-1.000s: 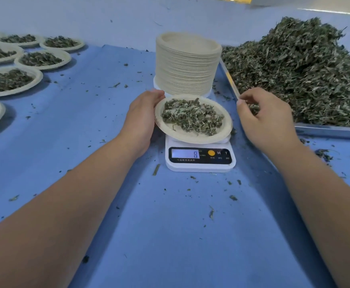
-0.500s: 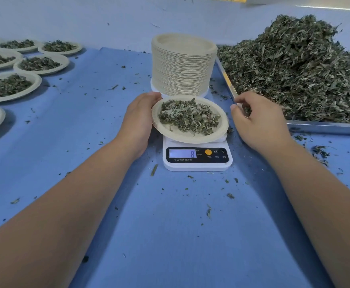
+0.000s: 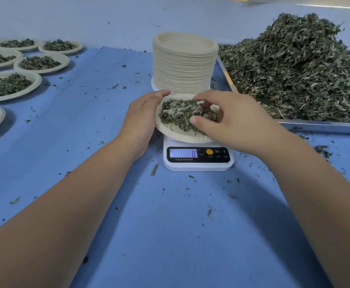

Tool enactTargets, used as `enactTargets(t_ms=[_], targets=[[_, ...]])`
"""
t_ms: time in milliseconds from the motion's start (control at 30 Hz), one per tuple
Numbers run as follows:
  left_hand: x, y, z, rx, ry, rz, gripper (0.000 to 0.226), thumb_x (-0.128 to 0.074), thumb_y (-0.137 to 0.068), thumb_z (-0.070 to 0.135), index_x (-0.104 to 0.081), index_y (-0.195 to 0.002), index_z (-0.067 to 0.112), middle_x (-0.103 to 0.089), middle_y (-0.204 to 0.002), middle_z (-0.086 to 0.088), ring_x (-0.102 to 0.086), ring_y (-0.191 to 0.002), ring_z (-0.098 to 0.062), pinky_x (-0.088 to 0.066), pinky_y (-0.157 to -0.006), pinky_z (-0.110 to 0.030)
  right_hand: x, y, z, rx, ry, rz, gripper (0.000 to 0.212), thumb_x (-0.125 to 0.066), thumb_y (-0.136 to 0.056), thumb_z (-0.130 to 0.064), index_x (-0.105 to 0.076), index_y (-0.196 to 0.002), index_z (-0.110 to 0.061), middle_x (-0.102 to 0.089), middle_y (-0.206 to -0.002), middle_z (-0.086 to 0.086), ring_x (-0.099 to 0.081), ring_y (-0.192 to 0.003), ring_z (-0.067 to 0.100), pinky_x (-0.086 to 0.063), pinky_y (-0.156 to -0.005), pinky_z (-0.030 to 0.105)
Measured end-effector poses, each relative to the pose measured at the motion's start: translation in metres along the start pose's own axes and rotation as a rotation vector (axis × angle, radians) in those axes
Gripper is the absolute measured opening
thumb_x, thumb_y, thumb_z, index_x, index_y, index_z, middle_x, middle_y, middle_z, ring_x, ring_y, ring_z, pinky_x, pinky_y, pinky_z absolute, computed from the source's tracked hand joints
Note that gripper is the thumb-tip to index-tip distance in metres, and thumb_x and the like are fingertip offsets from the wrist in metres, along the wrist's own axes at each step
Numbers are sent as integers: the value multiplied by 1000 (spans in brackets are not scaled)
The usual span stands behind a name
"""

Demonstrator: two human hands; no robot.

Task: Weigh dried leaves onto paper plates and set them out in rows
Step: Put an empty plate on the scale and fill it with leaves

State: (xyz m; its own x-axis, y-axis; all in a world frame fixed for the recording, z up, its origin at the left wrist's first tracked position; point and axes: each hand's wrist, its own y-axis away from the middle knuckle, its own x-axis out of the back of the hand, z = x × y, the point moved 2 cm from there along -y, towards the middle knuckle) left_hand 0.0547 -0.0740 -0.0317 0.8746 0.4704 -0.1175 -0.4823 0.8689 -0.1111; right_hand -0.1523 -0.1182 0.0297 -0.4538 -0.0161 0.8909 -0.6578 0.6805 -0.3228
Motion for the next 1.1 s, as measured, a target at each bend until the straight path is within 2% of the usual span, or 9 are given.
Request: enactTargets(t_ms=[133, 200, 333, 433, 533, 800, 900, 1000, 1100], targets=[[-1, 0, 0, 9, 2, 7, 28, -54, -101, 23, -81, -109, 28, -77, -118, 3, -70, -115, -15, -52, -108, -45, -3, -4, -5, 16, 8, -7, 33, -69, -91, -40, -67, -124, -34, -61, -92, -18, -50, -69, -5, -48, -79, 22], [0, -1, -1, 7, 1, 6, 28, -55, -101, 23, -81, -109, 27, -77, -118, 3, -70, -116, -15, -52, -108, -45, -2, -6, -5, 5, -17, 60, 20, -72, -90, -27, -75, -110, -29, -59, -77, -23, -52, -67, -6, -42, -73, 4], [1, -4, -3, 5, 3, -9, 28, -55, -101, 24, -81, -111, 27, -77, -117, 2, -71, -114, -16, -53, -107, -46, 5, -5, -2, -43, -111, 180, 17, -76, -87, -25, -78, -103, -30, -62, -76, -26, -61, -71, -5, -36, -70, -4], [3, -8, -6, 21, -25, -18, 27, -56, -99, 30, -81, -110, 31, -75, -122, 2, -68, -119, -18, -49, -110, -46, 10, -2, 0, -65, -232, 277, 18, -76, -87, -23, -79, -104, -29, -63, -77, -29, -65, -77, 2, -42, -74, 0], [4, -11, -9, 25, -40, -20, 27, -56, -99, 32, -81, -109, 34, -74, -126, 2, -66, -123, -19, -47, -112, -46, 9, 1, 1, -70, -323, 346, 17, -76, -86, -22, -80, -102, -28, -66, -76, -28, -67, -73, 2, -51, -77, 13], [6, -14, -11, 9, -35, -26, 27, -56, -98, 33, -81, -110, 33, -72, -129, 0, -64, -127, -22, -46, -113, -48, 1, 4, 9, -107, -466, 429, 18, -78, -86, -20, -78, -102, -28, -68, -76, -24, -61, -67, -3, -53, -75, 22], [7, -14, -11, 16, -26, -22, 26, -58, -99, 32, -81, -111, 31, -72, -129, -1, -64, -127, -22, -46, -113, -48, 4, 6, 7, -99, -526, 475, 22, -77, -86, -19, -74, -100, -35, -71, -81, -21, -67, -73, 5, -58, -77, 29], [7, -15, -11, 19, 0, -21, 26, -57, -100, 29, -80, -112, 27, -74, -126, -2, -66, -123, -23, -48, -111, -48, 7, 7, 6, -93, -590, 517, 21, -76, -86, -19, -74, -103, -32, -76, -88, -9, -72, -82, 19, -60, -82, 42], [6, -14, -12, 17, 4, -21, 27, -57, -100, 28, -80, -114, 24, -75, -124, -4, -68, -121, -23, -49, -109, -49, 6, 7, 7, -88, -597, 518, 21, -75, -86, -18, -76, -105, -28, -76, -89, -7, -72, -84, 20, -59, -83, 42]])
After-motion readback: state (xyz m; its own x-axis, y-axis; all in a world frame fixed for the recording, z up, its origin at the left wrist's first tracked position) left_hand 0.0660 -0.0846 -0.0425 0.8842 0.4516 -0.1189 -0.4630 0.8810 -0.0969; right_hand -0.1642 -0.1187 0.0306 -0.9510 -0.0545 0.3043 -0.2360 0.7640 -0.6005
